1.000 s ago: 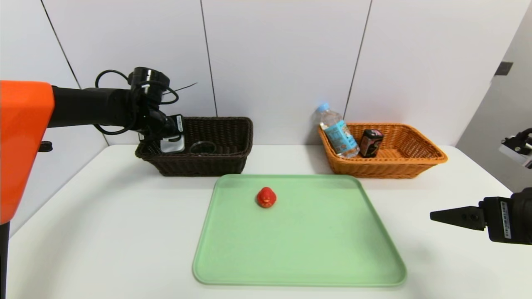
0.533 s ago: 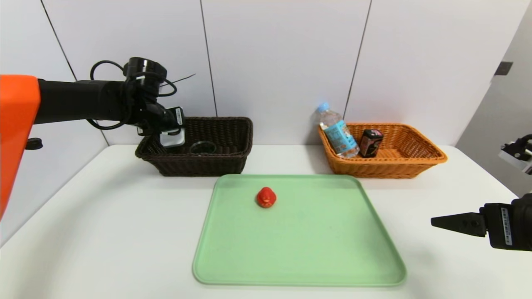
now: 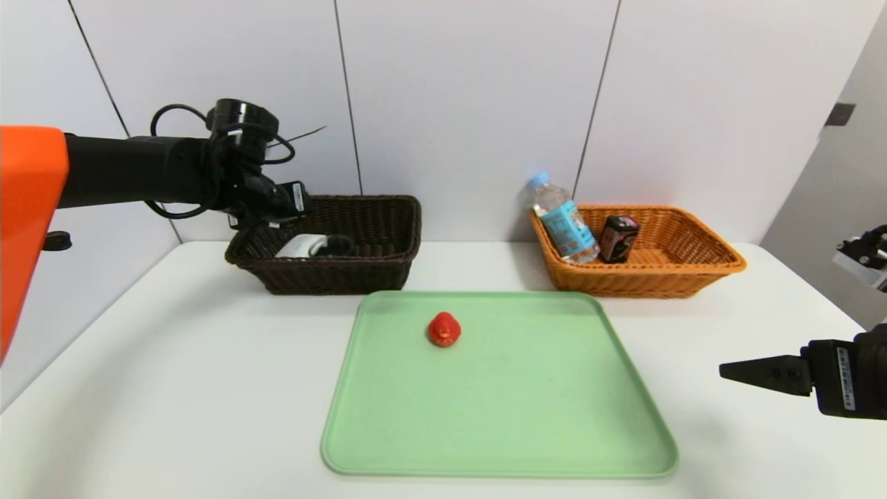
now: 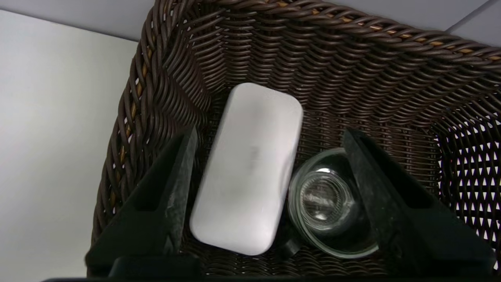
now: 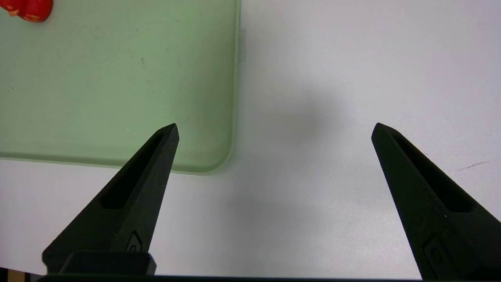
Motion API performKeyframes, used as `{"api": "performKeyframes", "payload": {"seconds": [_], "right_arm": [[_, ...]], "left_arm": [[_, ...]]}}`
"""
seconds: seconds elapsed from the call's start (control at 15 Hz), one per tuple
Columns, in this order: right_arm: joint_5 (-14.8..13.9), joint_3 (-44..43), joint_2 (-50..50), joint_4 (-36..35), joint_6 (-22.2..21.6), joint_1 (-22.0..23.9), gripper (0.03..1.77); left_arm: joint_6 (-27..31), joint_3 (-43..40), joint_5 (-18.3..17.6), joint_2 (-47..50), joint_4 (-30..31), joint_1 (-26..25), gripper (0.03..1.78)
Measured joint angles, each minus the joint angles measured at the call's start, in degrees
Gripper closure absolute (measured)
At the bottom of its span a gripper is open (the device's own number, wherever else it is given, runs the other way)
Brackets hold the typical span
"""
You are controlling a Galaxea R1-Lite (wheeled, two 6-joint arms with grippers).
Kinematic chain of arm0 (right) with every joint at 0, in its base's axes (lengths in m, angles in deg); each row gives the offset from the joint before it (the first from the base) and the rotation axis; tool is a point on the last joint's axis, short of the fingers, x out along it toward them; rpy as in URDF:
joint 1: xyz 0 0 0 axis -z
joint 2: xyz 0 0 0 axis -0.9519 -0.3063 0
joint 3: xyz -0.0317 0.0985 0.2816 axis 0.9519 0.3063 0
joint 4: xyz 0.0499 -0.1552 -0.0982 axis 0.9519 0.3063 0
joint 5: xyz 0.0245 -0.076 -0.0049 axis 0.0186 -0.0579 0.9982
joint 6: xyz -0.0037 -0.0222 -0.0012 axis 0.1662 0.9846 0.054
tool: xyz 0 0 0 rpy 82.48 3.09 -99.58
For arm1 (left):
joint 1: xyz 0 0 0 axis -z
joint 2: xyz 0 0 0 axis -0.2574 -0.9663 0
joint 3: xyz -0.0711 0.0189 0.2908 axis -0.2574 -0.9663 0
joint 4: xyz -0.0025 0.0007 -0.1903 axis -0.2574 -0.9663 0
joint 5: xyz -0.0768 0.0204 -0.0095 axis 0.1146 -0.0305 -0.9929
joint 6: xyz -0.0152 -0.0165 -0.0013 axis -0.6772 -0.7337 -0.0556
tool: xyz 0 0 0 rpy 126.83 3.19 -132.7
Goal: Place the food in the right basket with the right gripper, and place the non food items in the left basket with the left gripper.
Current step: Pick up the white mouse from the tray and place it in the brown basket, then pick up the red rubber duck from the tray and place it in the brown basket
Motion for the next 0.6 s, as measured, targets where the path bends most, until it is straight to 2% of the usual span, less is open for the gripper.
{"api": "performKeyframes", "payload": {"seconds": [0.33,0.47,0.6], "right_arm": [[0.0,0.8,0.0,0.0,0.0,0.0,0.1],[0.0,1.0,0.2,-0.1,0.0,0.0,0.1],[0.1,0.9,0.2,-0.1,0.0,0.0,0.1]], "left_arm": [[-0.9,4.1,0.0,2.6,-0.3,0.7,0.31],[-1.1,5.8,-0.1,6.3,-0.9,4.0,0.26],[-1.0,4.1,-0.3,10.8,-2.6,9.7,0.22]]}}
